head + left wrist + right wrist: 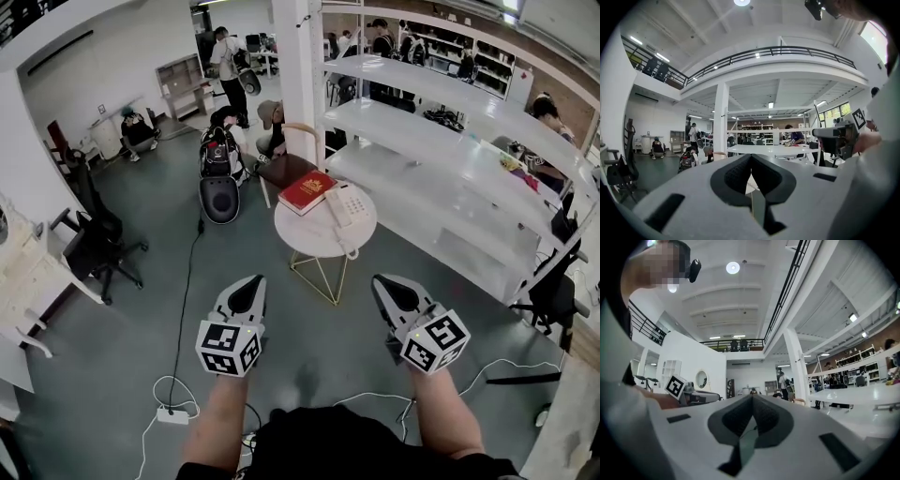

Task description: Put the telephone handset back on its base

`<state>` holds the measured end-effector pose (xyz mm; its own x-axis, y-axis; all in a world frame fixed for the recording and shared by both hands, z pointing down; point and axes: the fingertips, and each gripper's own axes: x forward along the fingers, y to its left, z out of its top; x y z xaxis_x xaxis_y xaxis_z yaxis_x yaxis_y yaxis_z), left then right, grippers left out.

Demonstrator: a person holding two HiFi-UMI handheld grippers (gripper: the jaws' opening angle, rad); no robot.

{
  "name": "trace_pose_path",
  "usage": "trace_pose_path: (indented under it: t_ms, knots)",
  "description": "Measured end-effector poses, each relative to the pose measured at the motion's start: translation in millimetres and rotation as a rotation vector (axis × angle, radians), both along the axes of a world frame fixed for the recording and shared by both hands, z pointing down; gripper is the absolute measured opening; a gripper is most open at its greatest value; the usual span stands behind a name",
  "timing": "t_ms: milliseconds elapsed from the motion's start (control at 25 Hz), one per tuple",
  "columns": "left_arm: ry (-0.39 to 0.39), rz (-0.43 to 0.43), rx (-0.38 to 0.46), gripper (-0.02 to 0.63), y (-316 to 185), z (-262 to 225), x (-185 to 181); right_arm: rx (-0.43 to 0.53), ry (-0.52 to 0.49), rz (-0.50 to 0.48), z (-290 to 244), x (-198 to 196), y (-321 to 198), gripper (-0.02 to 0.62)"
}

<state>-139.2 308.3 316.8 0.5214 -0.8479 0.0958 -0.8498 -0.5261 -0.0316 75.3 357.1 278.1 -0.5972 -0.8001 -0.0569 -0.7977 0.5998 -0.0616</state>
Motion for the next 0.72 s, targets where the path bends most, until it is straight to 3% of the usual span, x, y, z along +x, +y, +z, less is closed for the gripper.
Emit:
trace_pose_path:
  t_ms: [240, 720]
  knots:
    - [-0.017, -0.017, -0.011, 0.009, 9, 7, 19, -0.033, -0.078, -0.034, 7, 26, 5, 0.005]
    - [-0.035, 0.007, -0.049, 0.009, 1, 25, 47, -0.087, -0.116, -0.067, 29, 42, -1, 0.006]
